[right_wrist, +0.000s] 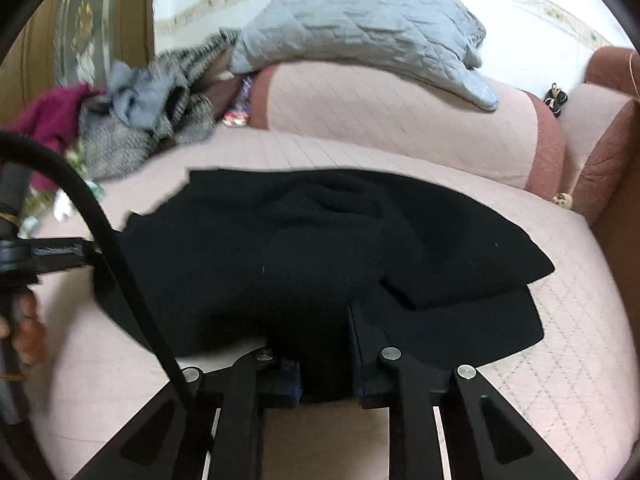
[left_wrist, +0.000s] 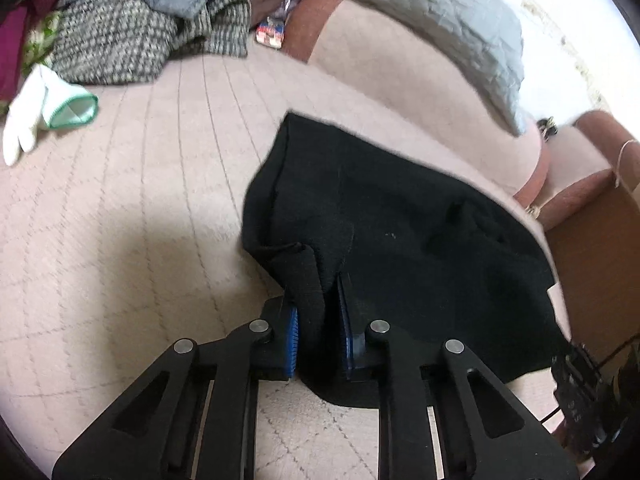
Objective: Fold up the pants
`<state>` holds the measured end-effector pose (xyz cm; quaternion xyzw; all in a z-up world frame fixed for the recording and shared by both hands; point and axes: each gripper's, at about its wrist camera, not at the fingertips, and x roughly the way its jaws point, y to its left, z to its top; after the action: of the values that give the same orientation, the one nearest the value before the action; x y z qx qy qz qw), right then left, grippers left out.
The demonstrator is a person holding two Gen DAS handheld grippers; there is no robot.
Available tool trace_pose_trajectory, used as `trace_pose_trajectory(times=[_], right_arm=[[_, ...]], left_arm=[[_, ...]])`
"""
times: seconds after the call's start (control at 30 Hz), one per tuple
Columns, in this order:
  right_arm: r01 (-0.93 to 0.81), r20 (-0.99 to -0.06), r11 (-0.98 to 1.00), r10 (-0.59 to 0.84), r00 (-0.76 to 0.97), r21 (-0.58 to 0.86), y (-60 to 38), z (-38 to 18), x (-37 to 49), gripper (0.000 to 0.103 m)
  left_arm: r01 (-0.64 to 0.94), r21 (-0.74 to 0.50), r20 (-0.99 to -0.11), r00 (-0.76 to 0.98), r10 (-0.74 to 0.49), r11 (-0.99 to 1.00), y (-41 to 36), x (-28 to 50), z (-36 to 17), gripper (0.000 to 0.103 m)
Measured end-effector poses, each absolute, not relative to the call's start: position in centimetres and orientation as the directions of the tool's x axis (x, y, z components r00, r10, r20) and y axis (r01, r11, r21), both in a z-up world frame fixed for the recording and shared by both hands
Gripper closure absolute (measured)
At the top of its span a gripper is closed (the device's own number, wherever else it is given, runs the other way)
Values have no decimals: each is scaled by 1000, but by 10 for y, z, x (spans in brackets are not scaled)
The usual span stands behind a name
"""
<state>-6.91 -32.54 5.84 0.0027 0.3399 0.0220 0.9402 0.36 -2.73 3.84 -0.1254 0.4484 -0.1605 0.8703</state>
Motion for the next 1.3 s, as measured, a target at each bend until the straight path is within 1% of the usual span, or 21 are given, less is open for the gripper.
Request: trace_pose_trajectory(times=[0.13,0.23,0.3,0.4,0.47,0.53,0.6,0.63,0.67,0.7,0.73,0.83,0.97,1.07,1.17,1.3], right_arm=[[-88,-643,995,97,760,46,-311,72,-86,88],[-122,-647,990,141,749,75,-297,78,-102,88],[-146,-648,985,171,742,92,-284,81,-117,88],[-186,-657,972,232,717,141,-268,76,-131,88],[-207,-686,972,227,691,114,-249,63,-134,87],[-211,-713,973,214,668,95,-234,46,-131,86],[-199,-756,976,191,625,82,-223,26,-125,77],[-191,-770,978,186,610,85,-220,20,-125,74],[-188,-763,978,191,617,93,-220,20,-125,66],[-188,-754,976,206,624,111,-220,22,-129,51],[-189,-754,973,220,619,130,-222,24,-130,48],[-188,-749,971,235,619,150,-231,30,-139,47],[-123,-734,977,214,644,177,-267,37,-159,47],[-8,-729,975,172,662,222,-311,36,-167,46],[158,-744,950,102,661,271,-363,27,-168,46],[288,-756,901,64,652,324,-410,14,-156,46]], left_arm=[[170,-380,-697,594,-403,909,-1,-11,63,89],[176,-357,-688,615,-386,917,18,-26,72,89],[165,-334,-700,616,-362,928,28,-32,71,89],[121,-277,-738,608,-292,953,46,-38,62,89],[101,-229,-766,595,-243,968,54,-38,52,89],[90,-226,-793,561,-237,970,59,-38,40,88],[83,-236,-802,545,-243,968,62,-39,35,87],[82,-243,-798,549,-247,967,64,-40,37,86],[81,-243,-795,554,-246,967,64,-40,40,85],[82,-242,-791,561,-245,967,65,-42,43,85],[83,-239,-786,569,-243,967,65,-43,46,85],[78,-210,-777,591,-215,975,61,-48,57,85],[60,-168,-737,655,-166,984,62,-53,77,84],[36,-170,-712,686,-149,985,70,-56,88,84],[56,-211,-696,692,-190,976,72,-58,90,84],[135,-240,-724,635,-270,961,50,-55,79,84]])
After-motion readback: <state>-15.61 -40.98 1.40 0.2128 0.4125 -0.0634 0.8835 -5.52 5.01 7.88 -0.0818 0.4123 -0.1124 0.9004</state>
